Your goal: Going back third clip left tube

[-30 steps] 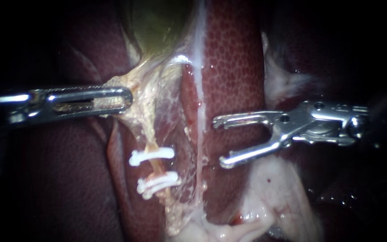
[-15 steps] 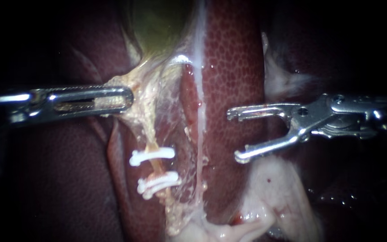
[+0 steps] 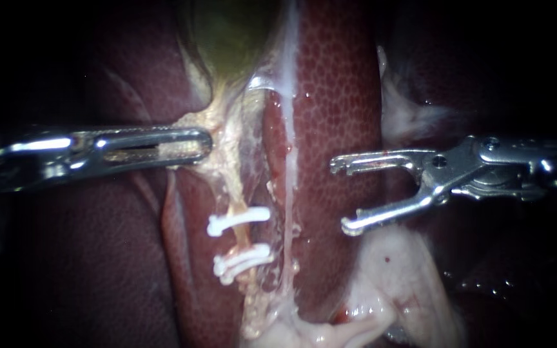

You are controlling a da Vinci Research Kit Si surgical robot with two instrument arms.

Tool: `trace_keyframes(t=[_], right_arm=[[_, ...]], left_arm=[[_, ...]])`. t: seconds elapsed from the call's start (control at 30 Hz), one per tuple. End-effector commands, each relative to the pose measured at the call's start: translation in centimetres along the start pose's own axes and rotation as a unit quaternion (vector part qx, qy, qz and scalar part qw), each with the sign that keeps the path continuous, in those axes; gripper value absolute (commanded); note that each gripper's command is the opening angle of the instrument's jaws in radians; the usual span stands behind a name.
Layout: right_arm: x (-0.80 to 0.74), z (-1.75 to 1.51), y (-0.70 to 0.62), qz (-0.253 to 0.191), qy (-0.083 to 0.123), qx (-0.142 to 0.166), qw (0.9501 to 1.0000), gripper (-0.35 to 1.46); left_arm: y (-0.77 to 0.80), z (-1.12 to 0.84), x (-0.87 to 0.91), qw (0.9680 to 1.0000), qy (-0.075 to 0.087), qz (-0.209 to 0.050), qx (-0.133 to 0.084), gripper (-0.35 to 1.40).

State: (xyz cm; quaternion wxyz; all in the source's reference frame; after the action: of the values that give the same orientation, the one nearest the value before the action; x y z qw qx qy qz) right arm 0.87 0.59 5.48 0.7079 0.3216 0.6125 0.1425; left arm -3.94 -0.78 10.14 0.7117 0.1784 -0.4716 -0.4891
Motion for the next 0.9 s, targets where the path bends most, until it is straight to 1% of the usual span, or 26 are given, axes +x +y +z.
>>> trace_keyframes(t=[0.03,0.2,0.27,0.33,0.43,0.63,0.9], right_arm=[[-0.01,0.00,0.00,0.000,0.000,0.000,1.0000,0.60],[0.00,0.02,0.00,0.000,0.000,-0.001,1.0000,0.60],[0.00,0.03,0.00,0.000,0.000,-0.001,1.0000,0.60],[0.00,0.04,0.00,0.000,0.000,-0.001,1.0000,0.60],[0.01,0.05,-0.01,0.000,0.000,-0.001,1.0000,0.60],[0.03,0.06,-0.02,0.000,0.000,-0.001,1.0000,0.60],[0.03,0.04,-0.03,0.000,0.000,-0.001,1.0000,0.60]], left_arm=[[0.00,0.06,0.03,1.0000,0.004,0.001,-0.001,-0.35],[0.03,0.31,0.10,0.9999,0.011,0.003,0.001,-0.35],[0.07,0.38,0.11,0.9999,0.013,0.004,0.000,-0.35],[0.10,0.41,0.11,0.9999,0.013,0.004,0.001,-0.35],[0.13,0.43,0.10,0.9999,0.013,0.004,0.002,-0.35],[0.10,0.43,0.10,0.9999,0.013,0.004,0.001,-0.35],[0.09,0.43,0.10,0.9999,0.013,0.004,0.001,-0.35]])
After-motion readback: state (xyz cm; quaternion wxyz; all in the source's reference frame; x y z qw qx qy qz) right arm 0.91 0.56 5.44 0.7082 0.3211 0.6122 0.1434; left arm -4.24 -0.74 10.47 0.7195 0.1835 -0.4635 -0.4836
